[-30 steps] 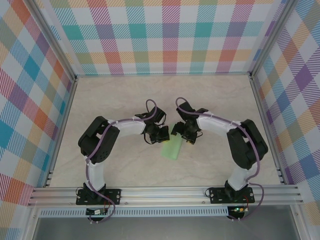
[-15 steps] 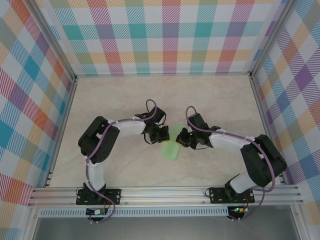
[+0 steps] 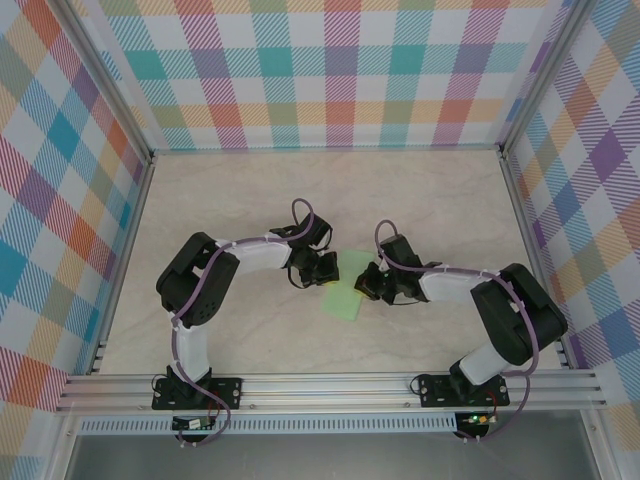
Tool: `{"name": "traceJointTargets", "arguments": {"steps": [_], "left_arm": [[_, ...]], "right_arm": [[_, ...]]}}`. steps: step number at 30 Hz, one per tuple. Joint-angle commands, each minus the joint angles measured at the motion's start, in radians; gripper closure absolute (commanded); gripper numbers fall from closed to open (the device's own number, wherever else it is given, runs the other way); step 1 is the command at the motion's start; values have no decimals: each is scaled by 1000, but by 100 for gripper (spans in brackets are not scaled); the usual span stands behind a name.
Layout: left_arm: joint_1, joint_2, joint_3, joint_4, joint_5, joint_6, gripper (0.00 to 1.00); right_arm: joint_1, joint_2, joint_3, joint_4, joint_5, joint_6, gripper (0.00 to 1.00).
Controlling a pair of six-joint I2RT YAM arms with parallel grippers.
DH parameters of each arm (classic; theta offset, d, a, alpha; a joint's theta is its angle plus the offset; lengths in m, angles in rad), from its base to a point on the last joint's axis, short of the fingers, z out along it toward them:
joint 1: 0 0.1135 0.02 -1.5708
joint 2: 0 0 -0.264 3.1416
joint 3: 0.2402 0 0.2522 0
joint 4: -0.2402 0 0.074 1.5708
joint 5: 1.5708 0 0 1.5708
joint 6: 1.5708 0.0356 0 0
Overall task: Fold a paper plane with a square sheet of paper (pick it up from the middle)
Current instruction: Hold the square sheet of paper at the center of the table, then fold the square sheet of paper in half at the center of the table.
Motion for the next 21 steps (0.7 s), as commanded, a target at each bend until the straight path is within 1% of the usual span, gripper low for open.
{"name": "traceJointTargets", "arguments": {"steps": [1, 6, 10, 13, 17, 21], "left_arm": [[-16, 37, -28, -53, -36, 16, 100], [-16, 39, -28, -53, -35, 17, 100], [-16, 40, -27, -52, -33, 16, 100], [-16, 39, -27, -55, -33, 19, 100], [-15, 39, -27, -58, -35, 19, 100], [-16, 41, -30, -54, -30, 19, 100]], "right_arm": [[-10, 16, -39, 55, -16, -14, 100], [-13, 25, -111, 91, 7, -16, 100], [-13, 27, -134, 93, 27, -36, 100], [-13, -12, -132, 132, -16, -42, 100], [-13, -116, -119, 134, -33, -63, 100], [-12, -127, -130, 204, -83, -51, 100]]}}
